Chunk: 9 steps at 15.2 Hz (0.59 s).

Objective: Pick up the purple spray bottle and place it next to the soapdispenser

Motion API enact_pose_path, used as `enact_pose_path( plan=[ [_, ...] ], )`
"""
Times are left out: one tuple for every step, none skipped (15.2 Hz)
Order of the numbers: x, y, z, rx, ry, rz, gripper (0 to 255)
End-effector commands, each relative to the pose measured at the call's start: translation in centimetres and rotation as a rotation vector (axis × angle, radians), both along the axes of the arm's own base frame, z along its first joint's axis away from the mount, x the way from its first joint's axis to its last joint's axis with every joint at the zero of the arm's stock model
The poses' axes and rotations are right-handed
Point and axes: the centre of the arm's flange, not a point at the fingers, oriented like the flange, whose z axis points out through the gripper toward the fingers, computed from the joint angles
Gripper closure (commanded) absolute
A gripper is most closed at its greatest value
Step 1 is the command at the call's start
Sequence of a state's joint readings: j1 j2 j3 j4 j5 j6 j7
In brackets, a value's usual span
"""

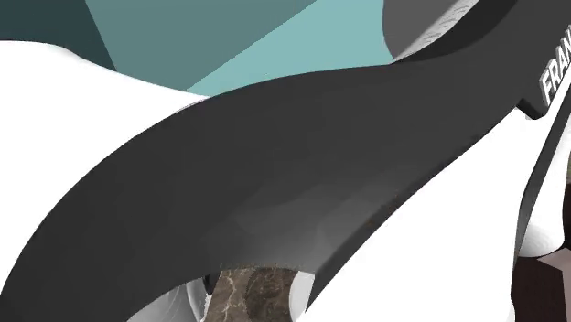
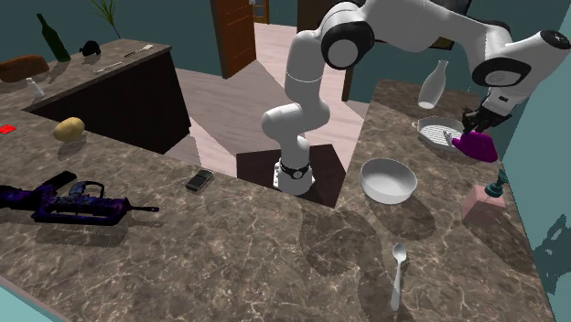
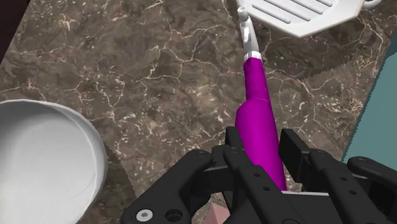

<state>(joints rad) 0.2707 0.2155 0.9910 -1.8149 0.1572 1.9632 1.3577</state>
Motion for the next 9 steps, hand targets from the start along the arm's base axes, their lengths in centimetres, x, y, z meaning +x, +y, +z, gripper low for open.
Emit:
enact_pose_path(
  plan=[
    [-0.1,0.0,-1.1,0.0,0.0,0.0,255],
    [-0.1,0.0,-1.6,0.0,0.0,0.0,255],
    [-0.1,0.0,-2.2,0.0,0.0,0.0,255],
    [-0.1,0.0,-2.7,0.0,0.0,0.0,255],
    [-0.1,0.0,-3.2,0.0,0.0,0.0,255],
    [-0.1,0.0,-3.8,0.0,0.0,0.0,255],
    [-0.1,0.0,-4.3,0.0,0.0,0.0,255],
    [-0.1,0.0,-4.8,0.0,0.0,0.0,255],
    [-0.1,0.0,-5.3,0.0,0.0,0.0,255]
  ],
)
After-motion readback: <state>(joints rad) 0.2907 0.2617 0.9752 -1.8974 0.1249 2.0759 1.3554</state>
